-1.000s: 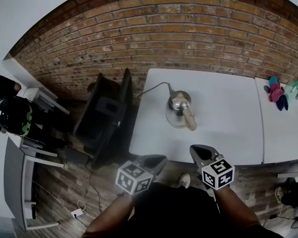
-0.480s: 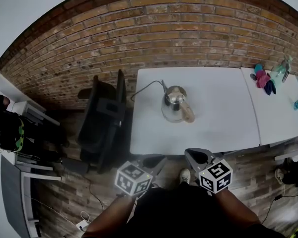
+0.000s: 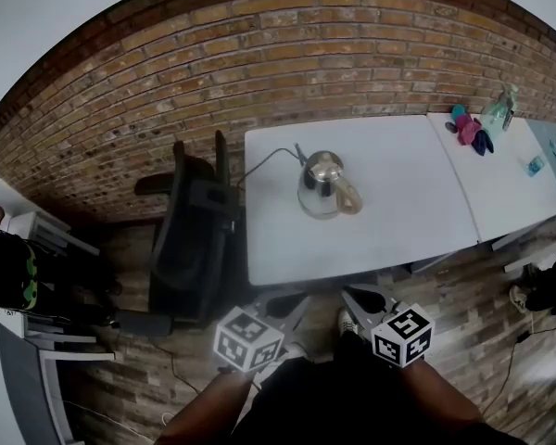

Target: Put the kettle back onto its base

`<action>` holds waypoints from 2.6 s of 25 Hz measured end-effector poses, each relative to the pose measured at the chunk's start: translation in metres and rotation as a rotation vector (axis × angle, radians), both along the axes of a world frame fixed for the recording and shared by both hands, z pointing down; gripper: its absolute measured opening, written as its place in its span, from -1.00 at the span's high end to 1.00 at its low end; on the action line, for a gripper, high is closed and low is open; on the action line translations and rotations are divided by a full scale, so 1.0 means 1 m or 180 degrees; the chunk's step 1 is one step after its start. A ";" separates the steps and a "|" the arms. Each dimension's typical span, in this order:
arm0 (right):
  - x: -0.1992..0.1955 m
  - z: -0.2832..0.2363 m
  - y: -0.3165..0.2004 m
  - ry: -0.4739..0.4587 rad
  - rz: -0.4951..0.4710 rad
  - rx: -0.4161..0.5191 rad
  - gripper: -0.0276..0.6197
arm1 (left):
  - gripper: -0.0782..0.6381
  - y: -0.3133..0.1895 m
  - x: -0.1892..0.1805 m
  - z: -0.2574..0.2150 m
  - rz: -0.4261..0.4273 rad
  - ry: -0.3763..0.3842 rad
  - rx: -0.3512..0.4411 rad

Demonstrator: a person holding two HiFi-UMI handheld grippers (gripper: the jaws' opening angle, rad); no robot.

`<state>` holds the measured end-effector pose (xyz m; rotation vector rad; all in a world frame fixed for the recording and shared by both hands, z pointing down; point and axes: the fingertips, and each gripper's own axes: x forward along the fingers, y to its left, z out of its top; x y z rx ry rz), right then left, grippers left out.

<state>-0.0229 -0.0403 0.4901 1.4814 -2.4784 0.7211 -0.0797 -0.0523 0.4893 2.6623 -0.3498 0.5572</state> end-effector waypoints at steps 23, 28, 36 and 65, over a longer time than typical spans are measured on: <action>0.033 -0.025 0.048 0.0275 0.0013 0.0211 0.84 | 0.78 0.031 0.022 -0.011 -0.0186 0.0144 0.0079; 0.041 -0.020 0.051 0.0269 -0.0162 0.0163 0.84 | 0.78 0.042 0.040 -0.012 -0.0259 0.0173 0.0092; 0.043 -0.013 0.052 0.0194 -0.0254 0.0141 0.84 | 0.78 0.047 0.044 -0.009 -0.0282 0.0039 0.0104; 0.035 -0.015 0.037 0.0273 -0.0225 0.0222 0.84 | 0.78 0.030 0.038 -0.013 -0.0215 0.0026 0.0161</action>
